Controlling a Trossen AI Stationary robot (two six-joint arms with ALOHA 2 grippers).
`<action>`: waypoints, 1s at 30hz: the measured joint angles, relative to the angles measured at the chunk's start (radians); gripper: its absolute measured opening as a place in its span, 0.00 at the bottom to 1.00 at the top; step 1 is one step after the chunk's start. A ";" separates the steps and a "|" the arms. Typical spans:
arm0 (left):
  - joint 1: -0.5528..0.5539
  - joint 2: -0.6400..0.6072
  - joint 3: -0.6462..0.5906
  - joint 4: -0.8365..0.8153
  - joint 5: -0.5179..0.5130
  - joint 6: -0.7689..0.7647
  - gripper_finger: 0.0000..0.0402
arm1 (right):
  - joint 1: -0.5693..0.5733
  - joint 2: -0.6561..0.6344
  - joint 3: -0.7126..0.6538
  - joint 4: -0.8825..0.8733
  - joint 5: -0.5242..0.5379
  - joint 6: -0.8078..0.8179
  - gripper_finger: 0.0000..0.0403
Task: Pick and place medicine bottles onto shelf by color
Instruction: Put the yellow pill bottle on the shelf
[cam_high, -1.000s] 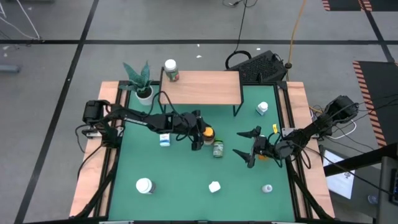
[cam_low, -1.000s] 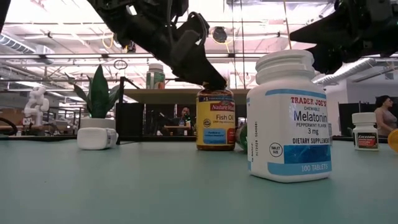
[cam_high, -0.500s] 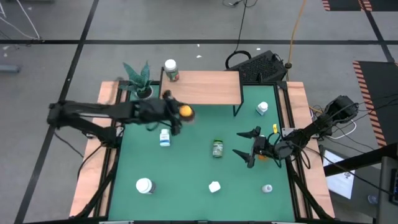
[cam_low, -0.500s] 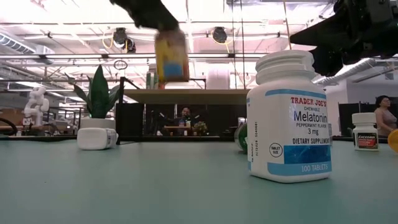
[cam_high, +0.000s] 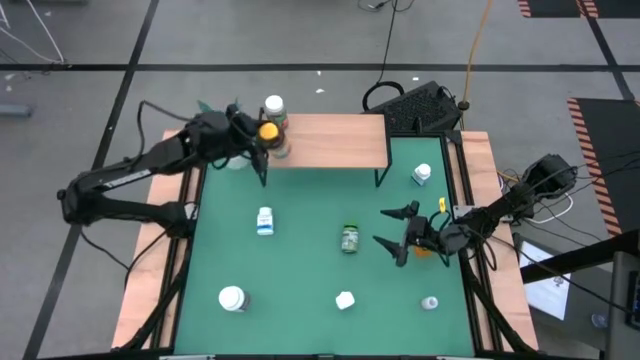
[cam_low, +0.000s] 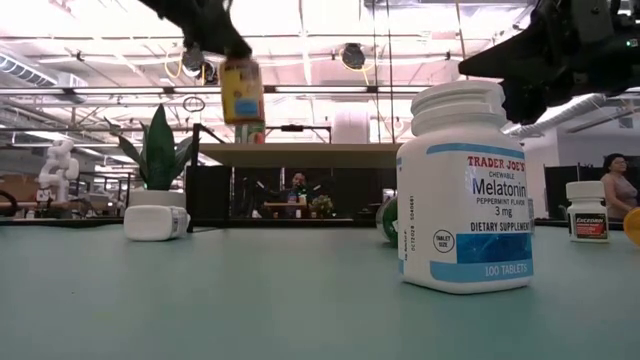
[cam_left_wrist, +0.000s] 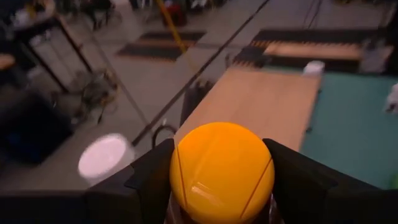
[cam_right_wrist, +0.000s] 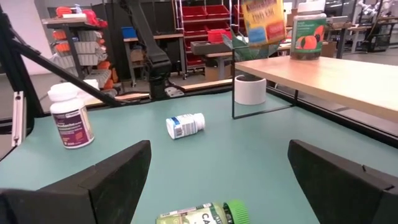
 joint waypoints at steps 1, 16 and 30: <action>0.023 0.016 0.000 -0.006 0.010 0.002 0.57 | -0.002 0.000 0.000 0.001 0.000 0.000 0.93; 0.199 0.143 0.003 0.066 0.135 0.026 0.57 | -0.004 0.000 0.000 -0.003 -0.001 -0.001 0.93; 0.220 0.144 0.001 0.076 0.133 0.009 0.57 | -0.004 0.000 0.000 -0.003 -0.003 0.007 0.93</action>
